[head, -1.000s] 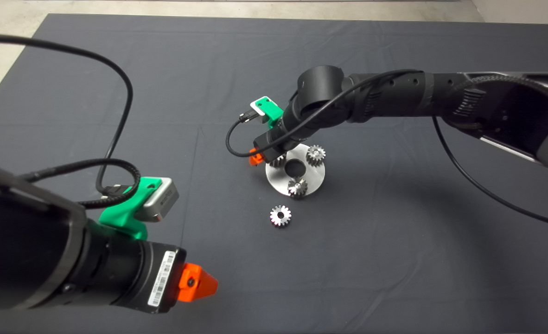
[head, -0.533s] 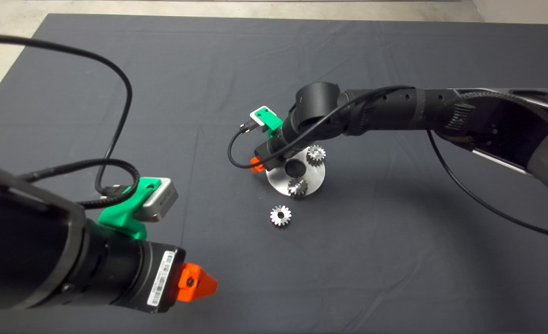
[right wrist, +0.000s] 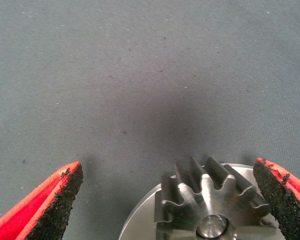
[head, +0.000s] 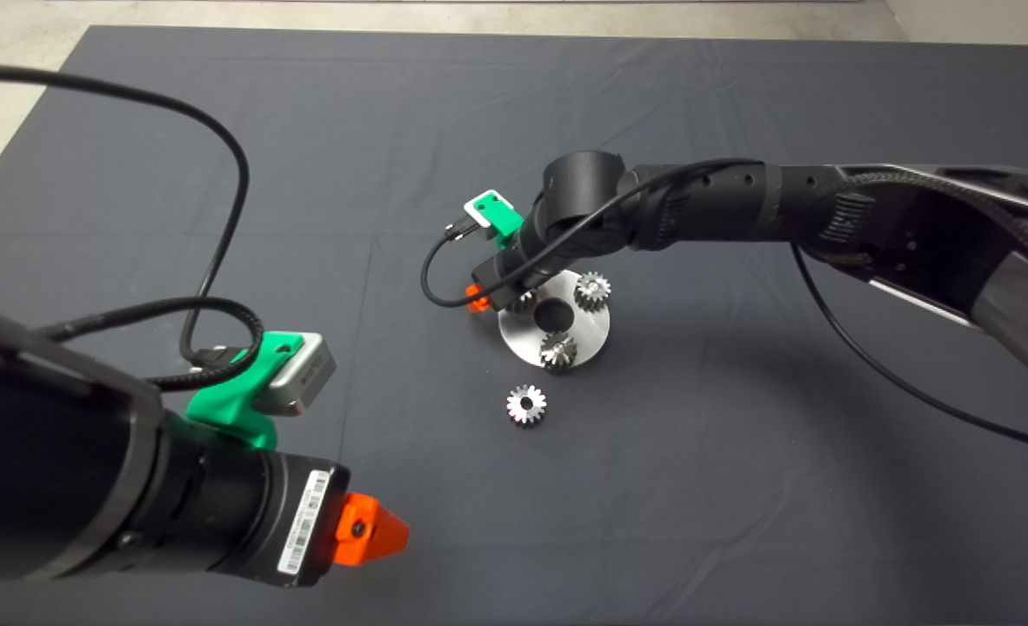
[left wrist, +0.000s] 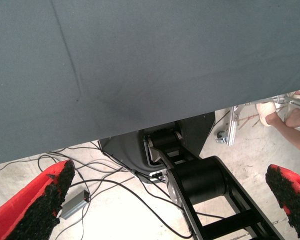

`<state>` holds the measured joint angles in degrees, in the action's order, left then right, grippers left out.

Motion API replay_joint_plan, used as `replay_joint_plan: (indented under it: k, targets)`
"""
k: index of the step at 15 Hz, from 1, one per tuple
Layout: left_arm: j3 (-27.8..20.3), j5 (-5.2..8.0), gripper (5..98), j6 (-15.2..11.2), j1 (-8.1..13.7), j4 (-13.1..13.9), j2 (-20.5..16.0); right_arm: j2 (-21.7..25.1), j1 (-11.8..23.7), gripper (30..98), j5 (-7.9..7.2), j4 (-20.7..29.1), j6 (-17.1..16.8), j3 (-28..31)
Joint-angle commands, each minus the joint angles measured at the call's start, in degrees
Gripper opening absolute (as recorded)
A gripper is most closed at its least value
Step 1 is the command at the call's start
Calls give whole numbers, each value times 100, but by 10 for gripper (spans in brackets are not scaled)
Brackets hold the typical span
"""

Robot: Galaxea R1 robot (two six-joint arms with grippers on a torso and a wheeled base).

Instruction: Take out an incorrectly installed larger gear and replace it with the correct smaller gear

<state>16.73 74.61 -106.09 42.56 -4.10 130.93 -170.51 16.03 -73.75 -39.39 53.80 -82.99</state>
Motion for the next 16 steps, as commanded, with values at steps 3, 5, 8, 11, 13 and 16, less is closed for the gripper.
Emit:
replay_joint_plan:
  k: [3,5,8,11,13,16]
  targets:
    - [-74,1,983,-34,78,6,17,30,111,902,-127,-201,-36,30]
    - [-74,1,983,-34,78,6,17,39,120,849,-278,-210,-36,30]
    - [-83,1,983,-41,85,6,17,39,129,846,-482,-201,-36,66]
    - [-75,1,983,-43,78,6,17,31,129,804,-578,-201,-36,92]
    - [-83,1,983,-43,78,6,17,39,138,795,-607,-201,-27,103]
    - [-83,1,983,-43,78,6,17,65,146,745,-643,-166,-16,171]
